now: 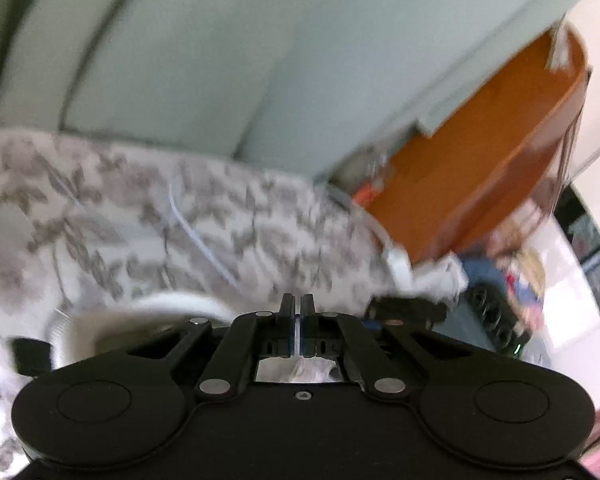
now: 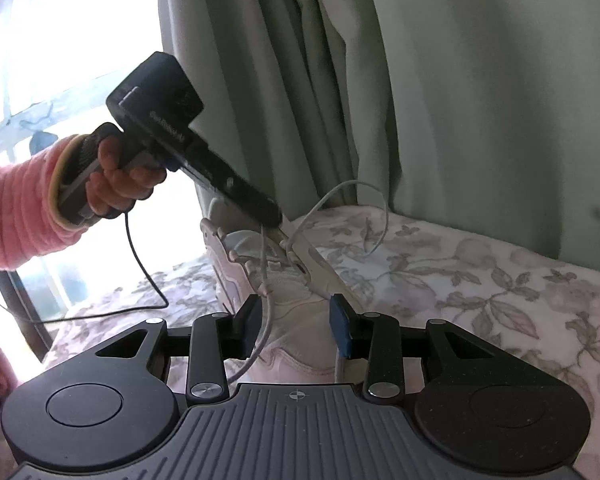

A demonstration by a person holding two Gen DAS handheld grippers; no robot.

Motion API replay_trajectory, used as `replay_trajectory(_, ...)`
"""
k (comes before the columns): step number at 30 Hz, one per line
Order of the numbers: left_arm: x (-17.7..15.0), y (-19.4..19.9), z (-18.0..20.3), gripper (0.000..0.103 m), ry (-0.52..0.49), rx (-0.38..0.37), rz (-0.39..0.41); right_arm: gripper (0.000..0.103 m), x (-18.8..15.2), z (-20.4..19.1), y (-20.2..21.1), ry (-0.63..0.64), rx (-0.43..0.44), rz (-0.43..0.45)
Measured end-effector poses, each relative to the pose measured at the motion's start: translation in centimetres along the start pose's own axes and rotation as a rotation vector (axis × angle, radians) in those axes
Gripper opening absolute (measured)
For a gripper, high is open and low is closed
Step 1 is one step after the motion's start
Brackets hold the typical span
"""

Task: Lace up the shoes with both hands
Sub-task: 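Pull the white lace up and away from the sneaker with the left gripper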

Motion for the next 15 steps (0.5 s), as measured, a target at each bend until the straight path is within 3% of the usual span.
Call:
replay_trajectory(10, 3.3, 7.8, 1.3, 0.0, 0.011, 0.007, 0.277, 0.036, -0.3, -1.2, 1.2, -0.06, -0.049, 0.035)
replay_trajectory(15, 4.1, 12.1, 1.2, 0.0, 0.026, 0.018, 0.373, 0.036, -0.9, -2.0, 2.3, -0.112, -0.102, 0.06)
Point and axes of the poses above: each gripper's, at about its wrist camera, not at the fingertips, and y roughly against the way its jaws point, z to its right, x to its top, the point moved 10 cm from there along -y, roughly the way its jaws point
